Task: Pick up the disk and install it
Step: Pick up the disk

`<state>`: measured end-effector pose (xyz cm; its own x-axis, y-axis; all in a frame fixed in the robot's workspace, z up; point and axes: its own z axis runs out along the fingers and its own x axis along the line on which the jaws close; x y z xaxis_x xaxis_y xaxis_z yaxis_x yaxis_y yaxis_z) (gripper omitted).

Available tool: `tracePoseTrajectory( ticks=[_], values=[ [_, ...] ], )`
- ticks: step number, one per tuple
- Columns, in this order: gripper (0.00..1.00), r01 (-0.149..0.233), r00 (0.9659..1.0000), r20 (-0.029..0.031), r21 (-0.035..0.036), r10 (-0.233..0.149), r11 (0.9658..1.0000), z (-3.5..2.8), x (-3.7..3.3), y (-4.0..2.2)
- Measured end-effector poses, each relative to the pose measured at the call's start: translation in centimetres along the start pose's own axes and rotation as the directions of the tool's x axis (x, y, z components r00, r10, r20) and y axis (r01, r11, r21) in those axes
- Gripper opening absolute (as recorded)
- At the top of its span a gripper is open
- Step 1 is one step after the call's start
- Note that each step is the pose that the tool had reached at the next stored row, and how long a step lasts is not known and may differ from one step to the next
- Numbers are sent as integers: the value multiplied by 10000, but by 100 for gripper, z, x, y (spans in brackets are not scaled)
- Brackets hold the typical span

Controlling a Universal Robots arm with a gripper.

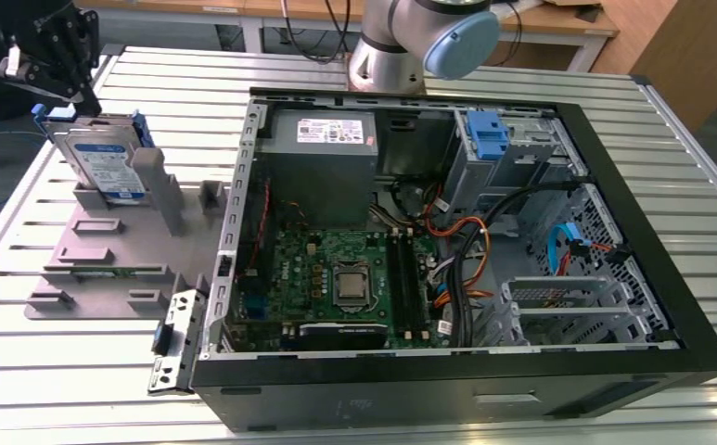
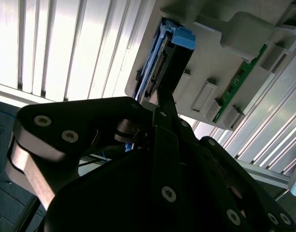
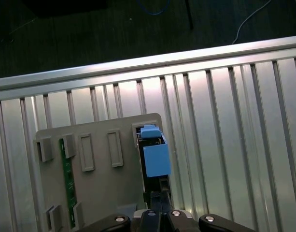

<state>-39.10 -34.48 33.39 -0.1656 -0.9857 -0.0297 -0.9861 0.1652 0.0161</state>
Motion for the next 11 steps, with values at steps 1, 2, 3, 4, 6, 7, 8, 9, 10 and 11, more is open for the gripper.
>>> tracePoseTrajectory(
  ticks=[1,2,3,4,6,7,8,9,10,11],
  values=[
    [11,0,10000,0,0,0,10000,0,0,0],
    [11,0,10000,1,1,0,10000,0,0,0],
    [11,0,10000,1,1,0,10000,0,0,0],
    [11,0,10000,0,0,0,10000,-1,0,0],
    [11,0,10000,1,0,0,10000,-1,0,0],
    [11,0,10000,0,0,0,10000,-1,0,0],
    [11,0,10000,0,0,0,10000,-2,0,0],
    [11,0,10000,0,0,0,10000,-2,0,0],
    [17,-1,10000,0,0,1,10000,-2,0,0],
    [17,0,10000,0,0,0,10000,-2,0,0]
  ],
)
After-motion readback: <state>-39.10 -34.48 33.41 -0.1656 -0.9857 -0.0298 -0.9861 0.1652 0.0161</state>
